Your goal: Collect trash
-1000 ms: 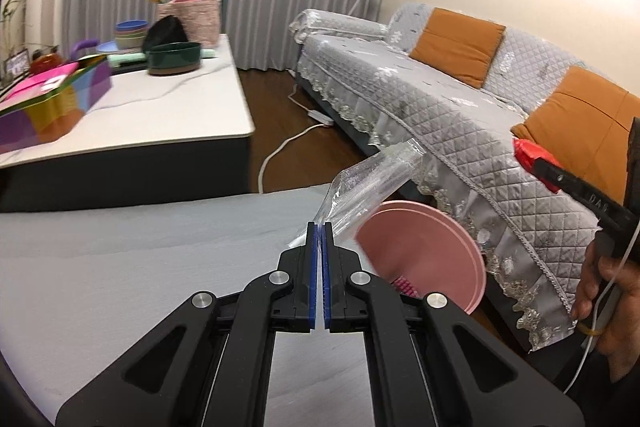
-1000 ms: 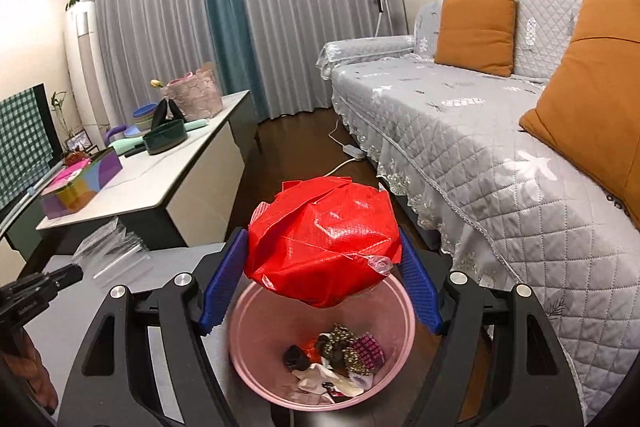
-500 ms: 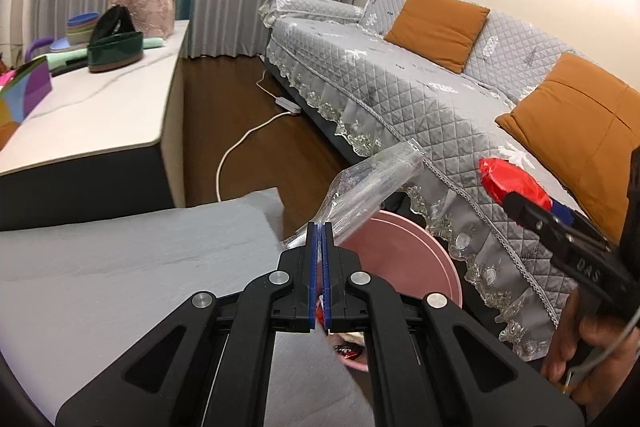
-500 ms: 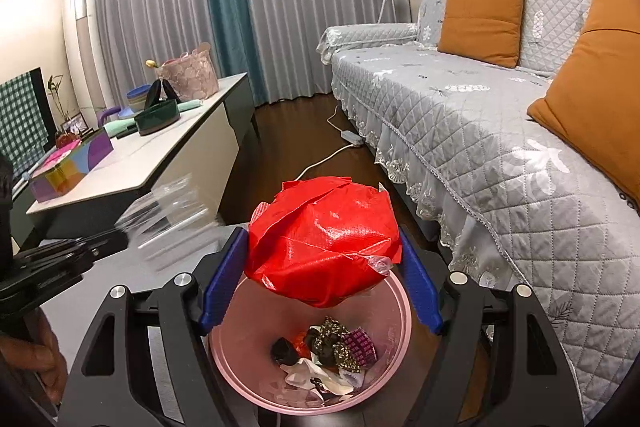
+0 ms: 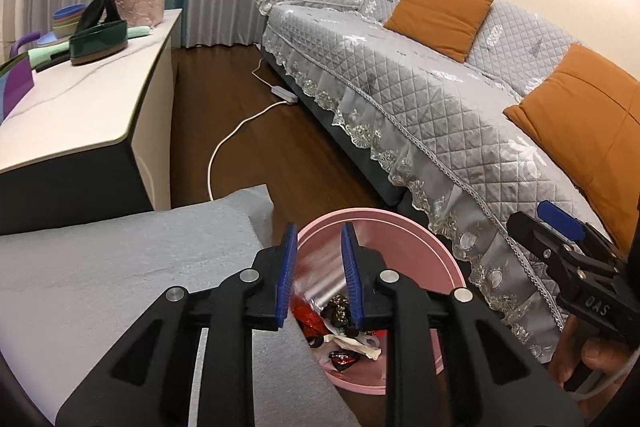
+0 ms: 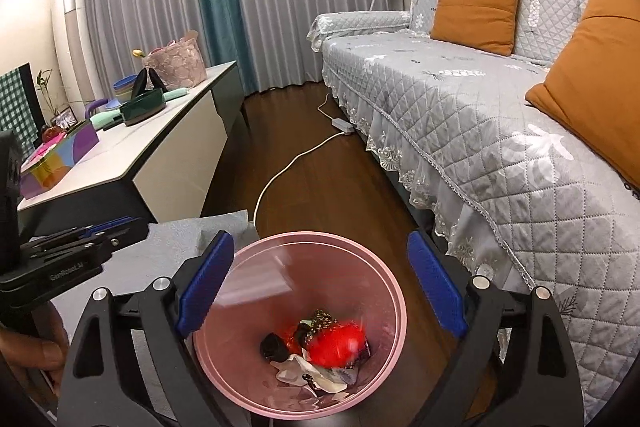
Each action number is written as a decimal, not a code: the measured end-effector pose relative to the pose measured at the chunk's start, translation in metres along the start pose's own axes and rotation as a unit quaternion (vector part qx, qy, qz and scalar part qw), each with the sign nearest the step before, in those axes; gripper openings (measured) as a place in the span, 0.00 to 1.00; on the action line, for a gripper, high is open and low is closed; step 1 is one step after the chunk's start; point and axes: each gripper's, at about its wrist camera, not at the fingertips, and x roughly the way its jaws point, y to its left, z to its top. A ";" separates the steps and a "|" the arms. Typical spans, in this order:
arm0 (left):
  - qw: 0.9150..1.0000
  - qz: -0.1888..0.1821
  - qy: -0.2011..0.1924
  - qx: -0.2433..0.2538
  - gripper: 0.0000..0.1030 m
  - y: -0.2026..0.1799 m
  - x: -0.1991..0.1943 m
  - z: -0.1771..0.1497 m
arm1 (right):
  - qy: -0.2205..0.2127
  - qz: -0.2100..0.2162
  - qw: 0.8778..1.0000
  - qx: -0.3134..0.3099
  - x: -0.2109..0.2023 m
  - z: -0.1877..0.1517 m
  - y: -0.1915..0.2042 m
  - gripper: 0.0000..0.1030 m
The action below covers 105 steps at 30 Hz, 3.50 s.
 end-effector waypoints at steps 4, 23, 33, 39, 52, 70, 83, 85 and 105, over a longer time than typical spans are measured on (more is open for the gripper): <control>1.000 0.008 -0.006 0.000 0.22 0.008 -0.014 -0.004 | -0.002 -0.002 1.000 0.001 -0.002 0.000 0.001 0.85; 0.992 0.077 -0.086 0.043 0.84 0.050 -0.208 -0.063 | -0.056 0.044 0.997 -0.022 -0.114 -0.020 0.074 0.95; 0.974 0.179 -0.129 -0.047 0.90 0.072 -0.282 -0.148 | -0.058 0.039 0.997 -0.040 -0.181 -0.094 0.134 0.95; 0.975 0.184 -0.109 -0.064 0.90 0.078 -0.297 -0.181 | -0.035 0.039 0.997 -0.055 -0.187 -0.123 0.157 0.95; 0.978 0.176 -0.091 -0.066 0.90 0.078 -0.283 -0.190 | -0.037 0.050 0.996 -0.070 -0.177 -0.127 0.173 0.95; 0.978 0.184 -0.084 -0.054 0.90 0.067 -0.270 -0.191 | -0.029 0.055 0.996 -0.065 -0.170 -0.128 0.174 0.95; 0.977 0.186 -0.084 -0.057 0.90 0.070 -0.268 -0.192 | -0.027 0.055 0.996 -0.068 -0.167 -0.131 0.178 0.95; 0.977 0.186 -0.084 -0.058 0.90 0.070 -0.268 -0.192 | -0.026 0.055 0.996 -0.069 -0.167 -0.131 0.178 0.95; 0.976 0.193 -0.080 -0.060 0.90 0.071 -0.265 -0.192 | -0.026 0.055 0.996 -0.069 -0.166 -0.131 0.178 0.95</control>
